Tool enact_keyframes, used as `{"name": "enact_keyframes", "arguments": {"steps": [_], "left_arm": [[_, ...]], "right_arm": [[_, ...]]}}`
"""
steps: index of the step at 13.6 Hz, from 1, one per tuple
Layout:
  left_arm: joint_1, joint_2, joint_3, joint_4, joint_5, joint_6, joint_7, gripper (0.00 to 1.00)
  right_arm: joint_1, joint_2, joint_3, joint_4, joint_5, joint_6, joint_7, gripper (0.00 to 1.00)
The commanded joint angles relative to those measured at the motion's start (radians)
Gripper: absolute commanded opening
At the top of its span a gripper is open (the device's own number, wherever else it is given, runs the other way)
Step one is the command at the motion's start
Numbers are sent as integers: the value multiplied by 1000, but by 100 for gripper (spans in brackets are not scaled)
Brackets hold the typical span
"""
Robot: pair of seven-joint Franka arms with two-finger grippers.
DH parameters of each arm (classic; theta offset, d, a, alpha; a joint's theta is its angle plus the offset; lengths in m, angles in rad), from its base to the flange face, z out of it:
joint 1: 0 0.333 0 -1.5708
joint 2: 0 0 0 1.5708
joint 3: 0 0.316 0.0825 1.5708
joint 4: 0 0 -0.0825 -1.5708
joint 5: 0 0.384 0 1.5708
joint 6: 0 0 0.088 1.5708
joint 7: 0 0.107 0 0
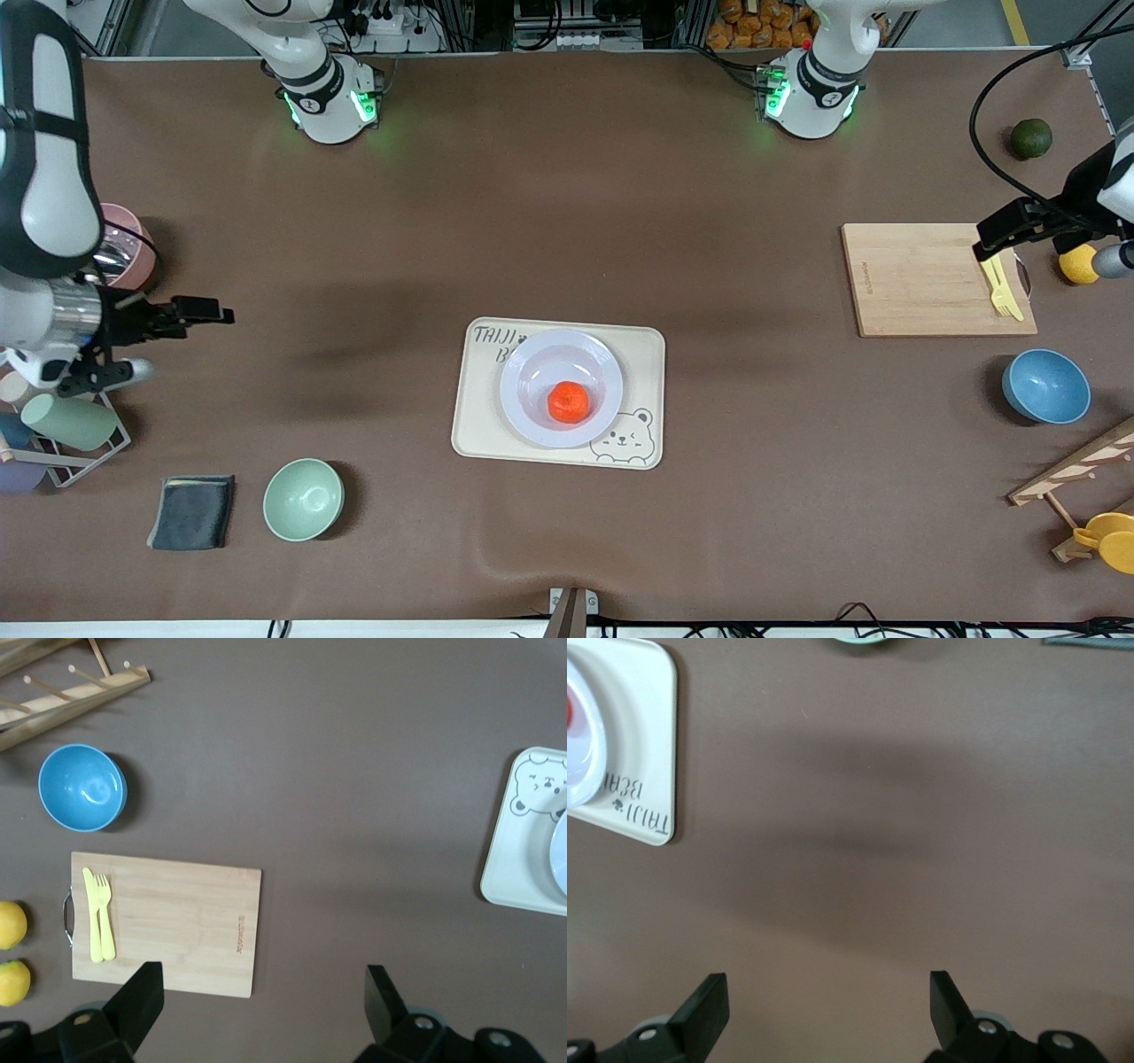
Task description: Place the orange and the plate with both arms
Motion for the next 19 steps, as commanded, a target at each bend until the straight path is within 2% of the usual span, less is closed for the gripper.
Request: {"name": "enact_keyframes", "arguments": {"steps": [1, 5, 9, 11, 12, 19], "left_arm": [[-2, -16, -5, 2, -6, -24, -1, 100], [1, -18, -10, 2, -11, -24, 13, 100], [3, -22, -10, 3, -16, -22, 15, 100], [3, -21, -10, 3, -14, -19, 15, 100], [3, -21, -10, 3, -13, -19, 15, 100], [1, -16, -9, 5, -6, -16, 18, 100]], "right_arm": [[20, -97, 7, -16, -46, -37, 79, 100], [31, -198, 8, -25, -98, -81, 116, 100], [17, -324, 8, -101, -104, -95, 114, 100], [11, -368, 25, -102, -163, -94, 114, 100], [8, -375, 36, -96, -187, -89, 114, 100], [2, -364, 44, -62, -207, -63, 113, 100]]}}
